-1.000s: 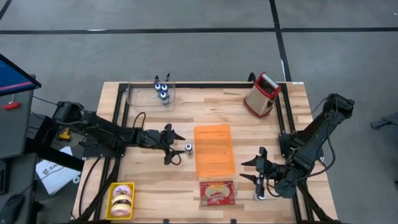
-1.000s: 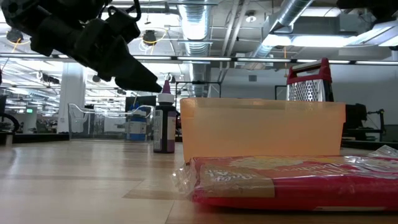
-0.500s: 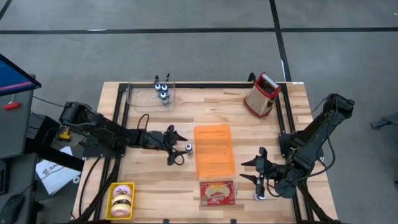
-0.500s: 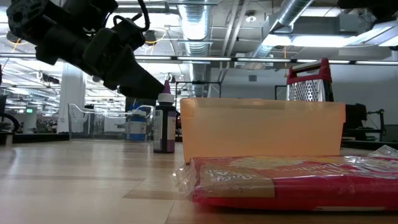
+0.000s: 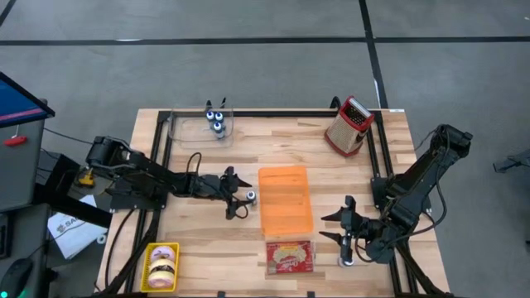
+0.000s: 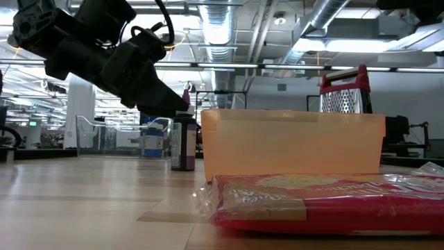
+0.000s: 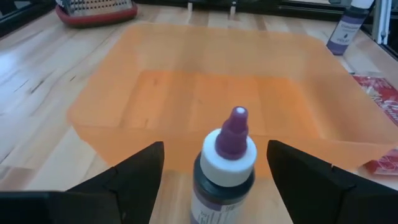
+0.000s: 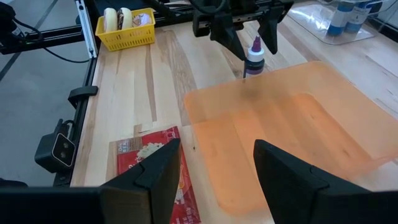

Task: Pick & Place Food Item
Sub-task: Put the left violet food coloring bottle into the transparent bin

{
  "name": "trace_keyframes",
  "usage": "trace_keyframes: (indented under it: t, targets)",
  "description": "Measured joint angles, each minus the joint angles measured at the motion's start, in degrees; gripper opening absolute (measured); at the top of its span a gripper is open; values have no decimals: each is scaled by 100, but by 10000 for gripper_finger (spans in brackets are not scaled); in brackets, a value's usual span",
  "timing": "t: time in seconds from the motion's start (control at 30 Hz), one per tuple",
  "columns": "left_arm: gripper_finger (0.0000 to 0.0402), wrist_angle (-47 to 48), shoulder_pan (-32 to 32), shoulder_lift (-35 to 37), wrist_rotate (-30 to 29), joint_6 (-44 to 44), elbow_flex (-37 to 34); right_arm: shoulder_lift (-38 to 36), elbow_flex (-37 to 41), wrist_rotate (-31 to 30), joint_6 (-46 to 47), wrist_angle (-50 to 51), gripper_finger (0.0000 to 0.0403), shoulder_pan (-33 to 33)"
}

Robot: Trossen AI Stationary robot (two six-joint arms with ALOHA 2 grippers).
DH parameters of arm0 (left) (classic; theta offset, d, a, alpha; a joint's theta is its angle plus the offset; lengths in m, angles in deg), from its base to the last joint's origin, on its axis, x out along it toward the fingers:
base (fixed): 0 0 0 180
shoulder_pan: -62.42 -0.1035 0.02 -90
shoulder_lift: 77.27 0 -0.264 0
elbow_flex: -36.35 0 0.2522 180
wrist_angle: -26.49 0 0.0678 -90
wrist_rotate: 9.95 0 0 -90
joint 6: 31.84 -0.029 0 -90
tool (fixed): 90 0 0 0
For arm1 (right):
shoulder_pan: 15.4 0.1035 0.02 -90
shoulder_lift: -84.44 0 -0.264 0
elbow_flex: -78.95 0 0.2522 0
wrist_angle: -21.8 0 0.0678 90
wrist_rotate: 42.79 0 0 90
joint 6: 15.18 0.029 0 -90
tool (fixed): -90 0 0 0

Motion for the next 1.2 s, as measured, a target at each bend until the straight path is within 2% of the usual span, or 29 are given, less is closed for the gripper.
trace_keyframes:
  t: [0.17, 0.47, 0.7, 0.97, 1.2]
  targets:
    - [254, -8, -4, 2, 0, 17, 0, 0, 0, 0, -2, 7, 195, 0]
    - [177, -5, -3, 2, 166, 125, 0, 0, 0, 22, -2, 15, 195, 0]
    - [105, -14, -4, 2, 74, 167, 0, 0, 0, 92, 0, 13, 195, 0]
    - [104, -54, -2, 2, -276, 275, 0, 0, 0, 111, 0, 11, 195, 0]
    - [104, -37, -2, 177, -1391, 275, 0, -2, 0, 111, 0, 11, 195, 0]
